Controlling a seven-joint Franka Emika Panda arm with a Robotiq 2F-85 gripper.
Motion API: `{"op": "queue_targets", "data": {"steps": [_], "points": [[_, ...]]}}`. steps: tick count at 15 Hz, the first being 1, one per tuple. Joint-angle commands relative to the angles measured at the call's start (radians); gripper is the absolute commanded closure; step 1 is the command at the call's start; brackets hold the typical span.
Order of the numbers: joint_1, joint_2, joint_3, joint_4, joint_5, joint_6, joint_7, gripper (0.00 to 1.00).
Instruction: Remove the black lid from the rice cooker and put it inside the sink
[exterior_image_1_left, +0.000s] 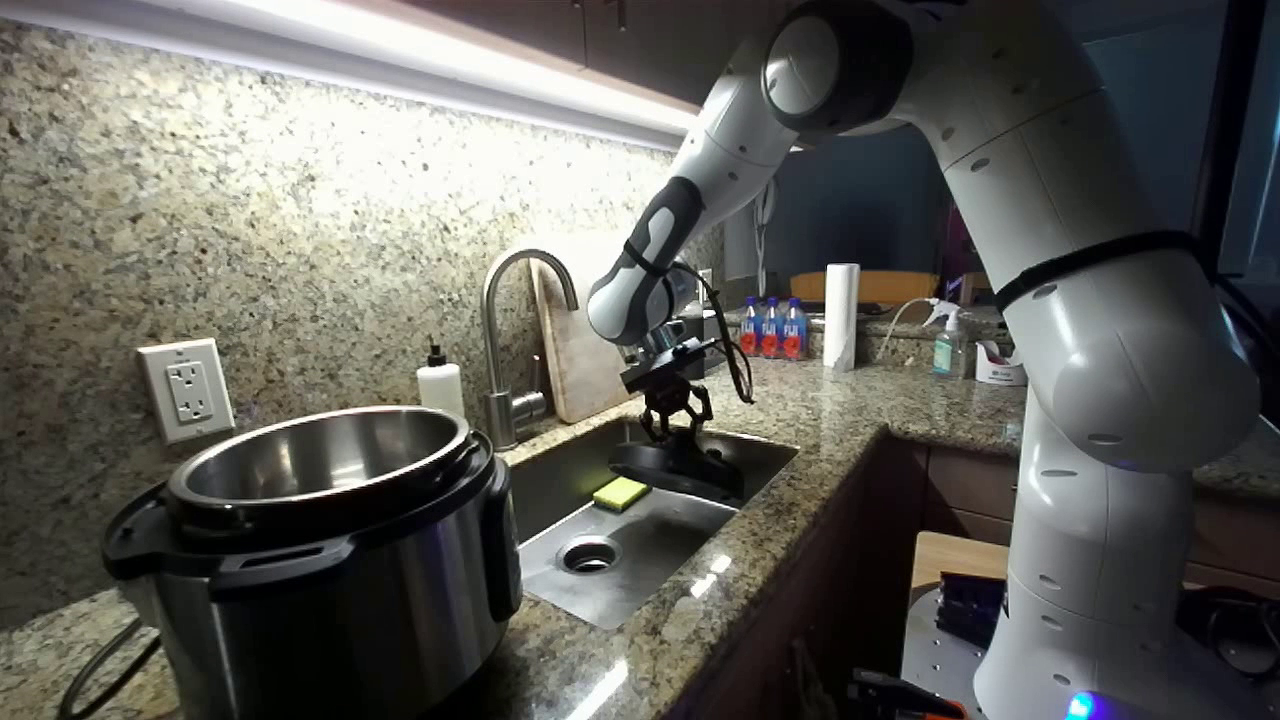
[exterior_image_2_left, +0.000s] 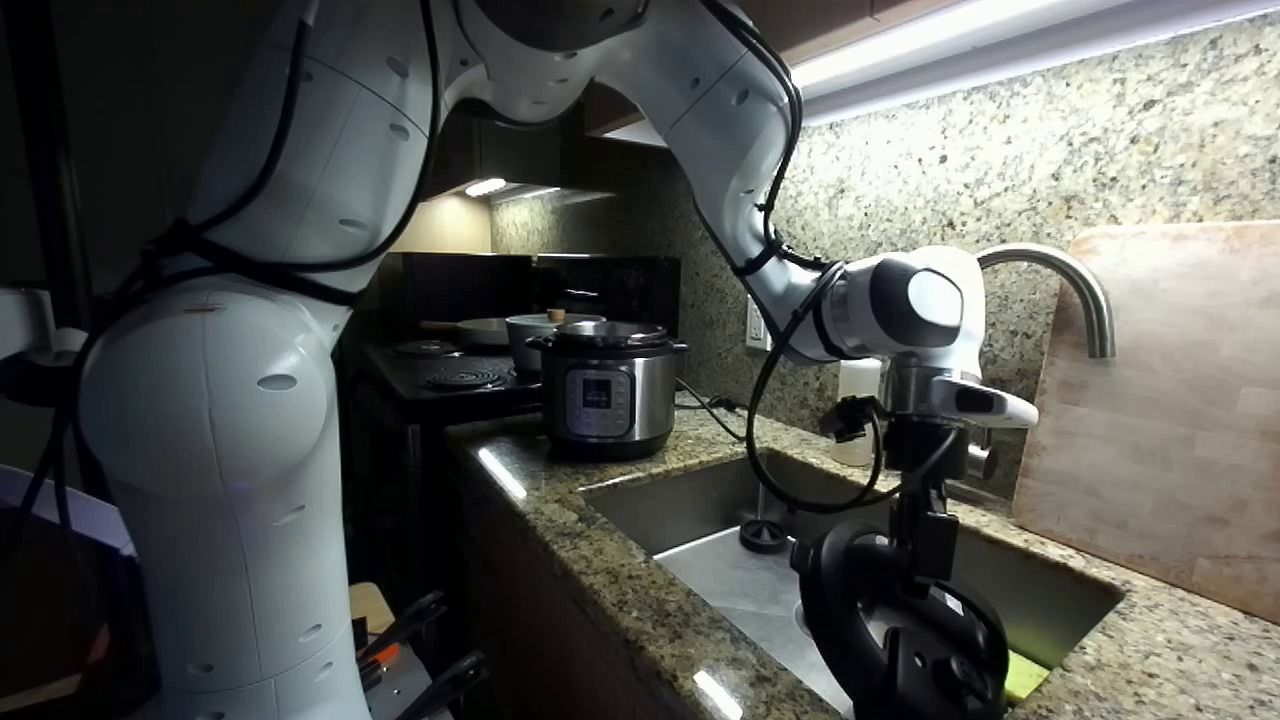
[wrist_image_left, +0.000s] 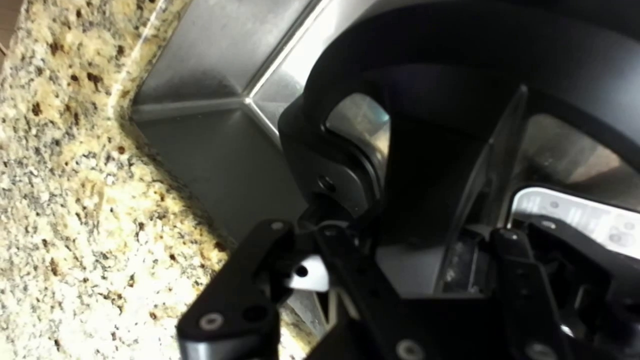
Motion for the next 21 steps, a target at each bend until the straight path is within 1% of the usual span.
{"op": "queue_targets", "data": {"steps": [1, 5, 6, 21], "points": [[-0.008, -0.020, -0.003, 0.017, -0.018, -0.030, -0.029, 0.98], [-0.009, -0.020, -0.004, 0.017, -0.015, -0.033, -0.031, 0.98], [-0.004, 0.002, 0.000, 0.004, -0.003, -0.004, 0.000, 0.98], [-0.004, 0.003, 0.000, 0.004, -0.003, -0.004, 0.000, 0.98]]}}
